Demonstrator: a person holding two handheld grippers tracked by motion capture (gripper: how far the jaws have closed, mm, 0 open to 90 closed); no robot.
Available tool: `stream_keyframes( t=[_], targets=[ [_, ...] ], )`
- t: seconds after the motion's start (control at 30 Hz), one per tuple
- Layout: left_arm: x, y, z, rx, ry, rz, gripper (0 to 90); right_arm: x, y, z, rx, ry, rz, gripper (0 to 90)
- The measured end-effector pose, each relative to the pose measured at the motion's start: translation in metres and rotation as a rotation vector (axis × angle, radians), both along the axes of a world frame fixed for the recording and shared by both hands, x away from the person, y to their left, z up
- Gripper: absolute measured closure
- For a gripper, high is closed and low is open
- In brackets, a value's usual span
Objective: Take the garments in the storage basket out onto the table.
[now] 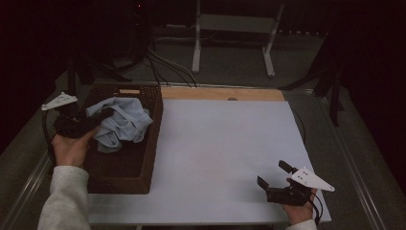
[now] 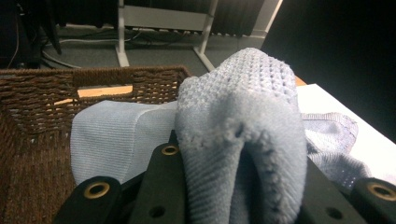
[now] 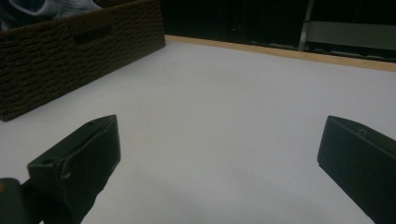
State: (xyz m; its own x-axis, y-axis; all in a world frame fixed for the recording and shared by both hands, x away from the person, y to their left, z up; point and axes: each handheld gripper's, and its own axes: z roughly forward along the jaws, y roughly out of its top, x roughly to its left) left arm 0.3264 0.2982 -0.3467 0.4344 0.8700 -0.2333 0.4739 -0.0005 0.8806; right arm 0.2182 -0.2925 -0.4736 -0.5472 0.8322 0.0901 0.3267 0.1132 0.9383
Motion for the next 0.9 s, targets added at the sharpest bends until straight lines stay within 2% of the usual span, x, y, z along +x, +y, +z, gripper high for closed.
stream_keyframes(
  t=[0.7,0.9],
  targets=[
    [-0.004,0.000,0.011,-0.015,-0.029,-0.020,76.6,0.000,0.001,0.000,0.000,0.003,0.002,0.0],
    [-0.004,-0.002,0.014,-0.033,-0.037,-0.032,76.6,0.000,0.001,-0.001,0.000,0.005,0.004,0.0]
  ],
)
